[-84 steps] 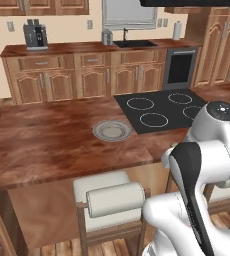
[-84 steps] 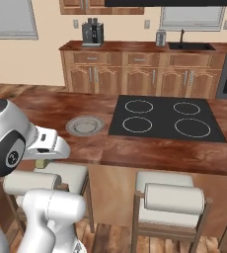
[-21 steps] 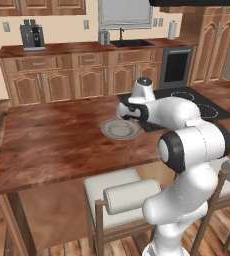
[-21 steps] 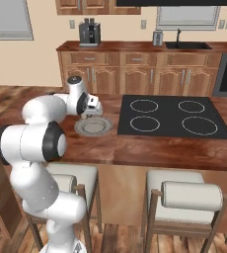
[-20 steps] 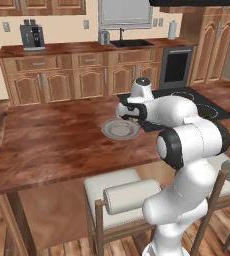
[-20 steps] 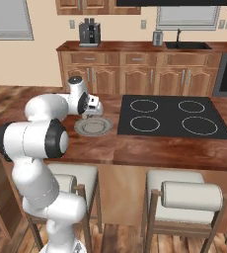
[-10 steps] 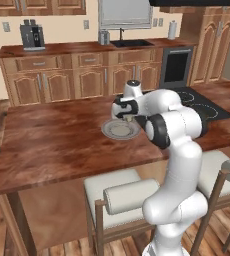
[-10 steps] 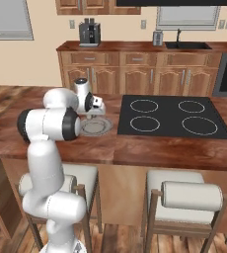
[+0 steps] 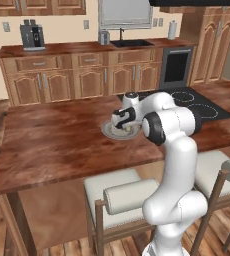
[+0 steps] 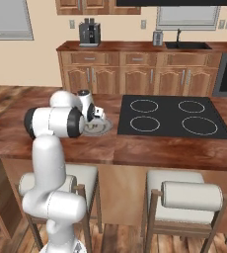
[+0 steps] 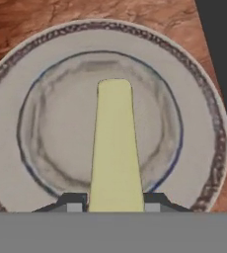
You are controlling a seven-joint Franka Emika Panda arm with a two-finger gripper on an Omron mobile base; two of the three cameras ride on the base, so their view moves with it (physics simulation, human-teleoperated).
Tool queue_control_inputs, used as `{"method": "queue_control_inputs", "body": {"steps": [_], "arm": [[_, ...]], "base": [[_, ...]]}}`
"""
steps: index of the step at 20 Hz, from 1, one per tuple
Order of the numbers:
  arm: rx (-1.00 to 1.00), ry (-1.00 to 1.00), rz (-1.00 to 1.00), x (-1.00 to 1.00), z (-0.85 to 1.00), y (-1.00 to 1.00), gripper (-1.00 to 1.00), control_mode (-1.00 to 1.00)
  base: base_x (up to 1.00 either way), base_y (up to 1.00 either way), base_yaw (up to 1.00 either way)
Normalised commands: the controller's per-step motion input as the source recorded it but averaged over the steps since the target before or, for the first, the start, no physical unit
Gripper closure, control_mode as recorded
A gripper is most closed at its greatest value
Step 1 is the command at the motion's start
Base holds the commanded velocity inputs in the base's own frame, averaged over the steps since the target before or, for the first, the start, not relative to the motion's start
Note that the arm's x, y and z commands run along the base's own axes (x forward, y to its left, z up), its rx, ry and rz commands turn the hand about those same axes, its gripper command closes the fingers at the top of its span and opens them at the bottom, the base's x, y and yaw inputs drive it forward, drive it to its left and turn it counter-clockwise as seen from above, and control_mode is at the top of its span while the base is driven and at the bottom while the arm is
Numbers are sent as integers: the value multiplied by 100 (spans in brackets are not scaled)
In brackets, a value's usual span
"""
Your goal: Retrieve the butter from the fridge and place it on a plate on the dining table. Then retrieve the butter knife by the fridge and place it near the plate.
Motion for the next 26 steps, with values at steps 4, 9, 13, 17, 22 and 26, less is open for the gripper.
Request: {"method": "queue_control_inputs", "body": {"steps": [4, 9, 13, 17, 22, 26], "arm": [[0, 0, 0, 0, -53, 0, 100, -100], [1, -1, 0, 2, -17, 0, 100, -100], [2, -1, 0, 4, -4, 0, 100, -100], [0, 0, 0, 9, 0, 0, 100, -100], [0, 0, 0, 20, 0, 0, 100, -100], [0, 0, 0, 21, 0, 0, 100, -100]], "base": [[0, 0, 0], [0, 0, 0], [0, 0, 0], [0, 0, 0], [0, 0, 0], [0, 0, 0]]}}
